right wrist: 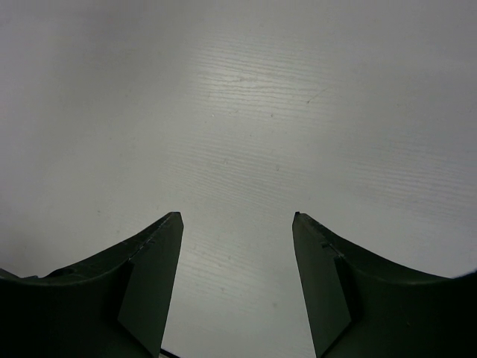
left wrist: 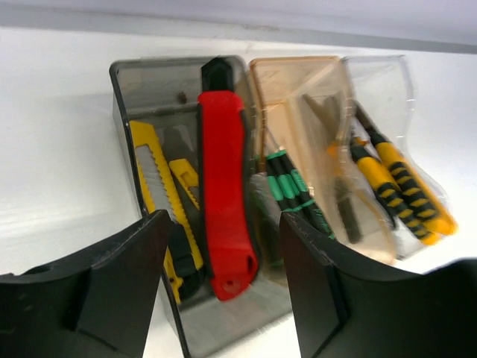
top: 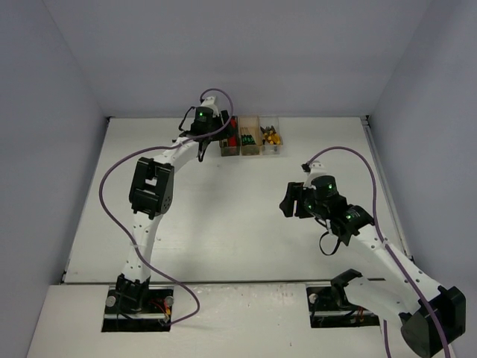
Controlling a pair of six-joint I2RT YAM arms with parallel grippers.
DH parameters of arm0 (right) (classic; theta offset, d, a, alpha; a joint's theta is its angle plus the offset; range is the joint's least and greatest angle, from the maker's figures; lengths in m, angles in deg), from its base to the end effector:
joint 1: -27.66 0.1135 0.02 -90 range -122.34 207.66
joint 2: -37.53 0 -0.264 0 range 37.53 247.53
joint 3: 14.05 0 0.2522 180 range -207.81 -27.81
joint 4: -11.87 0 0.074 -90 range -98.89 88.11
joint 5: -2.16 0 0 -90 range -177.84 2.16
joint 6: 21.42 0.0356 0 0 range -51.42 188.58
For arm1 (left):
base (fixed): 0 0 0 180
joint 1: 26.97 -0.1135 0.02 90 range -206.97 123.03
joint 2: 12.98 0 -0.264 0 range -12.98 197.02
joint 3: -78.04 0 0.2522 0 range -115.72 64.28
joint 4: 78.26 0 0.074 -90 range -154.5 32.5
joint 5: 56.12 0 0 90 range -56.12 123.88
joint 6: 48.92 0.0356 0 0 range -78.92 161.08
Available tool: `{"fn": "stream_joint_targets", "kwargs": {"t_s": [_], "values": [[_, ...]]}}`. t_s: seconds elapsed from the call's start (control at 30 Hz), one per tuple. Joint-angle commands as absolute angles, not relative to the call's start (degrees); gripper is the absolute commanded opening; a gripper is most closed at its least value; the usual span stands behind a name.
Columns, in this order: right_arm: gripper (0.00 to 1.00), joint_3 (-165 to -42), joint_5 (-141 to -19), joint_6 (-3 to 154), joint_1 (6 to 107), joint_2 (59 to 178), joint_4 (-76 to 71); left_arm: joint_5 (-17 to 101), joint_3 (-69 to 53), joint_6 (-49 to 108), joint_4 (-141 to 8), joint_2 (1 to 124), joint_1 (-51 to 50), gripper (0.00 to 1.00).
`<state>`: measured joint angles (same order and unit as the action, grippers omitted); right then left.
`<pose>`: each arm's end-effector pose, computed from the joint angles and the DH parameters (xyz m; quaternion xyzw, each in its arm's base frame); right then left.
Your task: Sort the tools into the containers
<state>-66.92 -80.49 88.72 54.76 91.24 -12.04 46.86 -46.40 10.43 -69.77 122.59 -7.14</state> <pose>0.1895 0.1021 0.2768 -0.0855 0.8368 0.2650 0.4713 0.5225 -0.1969 0.2131 -0.0117 0.8145 -0.3277 0.4785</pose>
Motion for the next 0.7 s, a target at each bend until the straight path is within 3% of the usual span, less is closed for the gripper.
{"fn": "stream_joint_targets", "kwargs": {"t_s": [0.0,0.3,0.57,0.67], "values": [[0.59,-71.5,-83.4,88.2,55.3,89.9,-9.7,44.5,-46.2,13.8,-69.7,106.2,-6.2,0.60],[0.64,-79.0,-91.3,84.0,55.1,88.6,-11.9,27.9,-34.9,20.8,-42.1,77.0,-6.3,0.68],[1.00,-82.0,-101.0,82.4,54.9,82.2,-14.1,17.0,-16.3,23.8,-29.8,43.8,-6.6,0.76],[1.00,-82.7,-104.5,81.7,54.9,76.9,-14.6,14.2,-9.9,25.6,-27.8,35.2,-6.7,0.80]]}}
